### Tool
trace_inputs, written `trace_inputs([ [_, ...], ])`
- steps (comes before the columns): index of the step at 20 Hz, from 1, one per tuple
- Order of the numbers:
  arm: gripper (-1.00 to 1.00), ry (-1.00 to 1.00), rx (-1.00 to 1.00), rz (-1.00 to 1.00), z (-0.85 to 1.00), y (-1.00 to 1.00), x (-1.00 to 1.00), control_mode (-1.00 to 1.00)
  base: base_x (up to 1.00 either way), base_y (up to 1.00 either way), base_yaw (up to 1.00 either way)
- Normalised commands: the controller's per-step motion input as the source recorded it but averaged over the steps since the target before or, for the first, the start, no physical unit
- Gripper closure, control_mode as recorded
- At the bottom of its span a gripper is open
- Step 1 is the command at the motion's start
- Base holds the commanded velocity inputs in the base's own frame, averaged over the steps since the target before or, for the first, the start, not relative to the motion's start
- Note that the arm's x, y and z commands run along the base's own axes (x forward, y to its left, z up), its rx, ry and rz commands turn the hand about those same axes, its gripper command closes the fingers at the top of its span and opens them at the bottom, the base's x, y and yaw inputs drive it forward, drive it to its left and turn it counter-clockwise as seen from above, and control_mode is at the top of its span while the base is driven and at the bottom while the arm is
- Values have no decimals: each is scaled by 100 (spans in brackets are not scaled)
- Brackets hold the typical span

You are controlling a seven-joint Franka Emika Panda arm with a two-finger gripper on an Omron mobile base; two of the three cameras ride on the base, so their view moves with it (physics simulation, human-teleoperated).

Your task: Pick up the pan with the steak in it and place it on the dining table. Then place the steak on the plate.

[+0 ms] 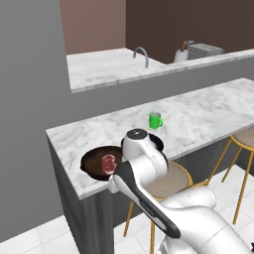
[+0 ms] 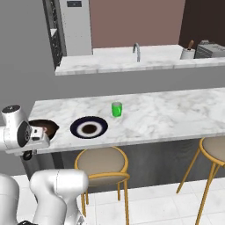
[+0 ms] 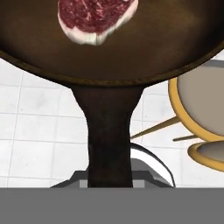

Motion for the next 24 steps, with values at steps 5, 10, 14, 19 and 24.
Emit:
trace_inputs([
  [5, 100, 0, 0, -1, -26, 10, 19, -100, 0, 0, 0],
  [10, 100, 1, 0, -1, -25, 13, 20, -100, 0, 0, 0],
  [14, 100, 0, 0, -4, -13, 16, 33, -100, 0, 0, 0],
  [19, 100, 1, 0, -5, -9, 18, 50, -100, 0, 0, 0],
  [24, 100, 5, 0, -3, -2, 13, 47, -100, 0, 0, 0],
])
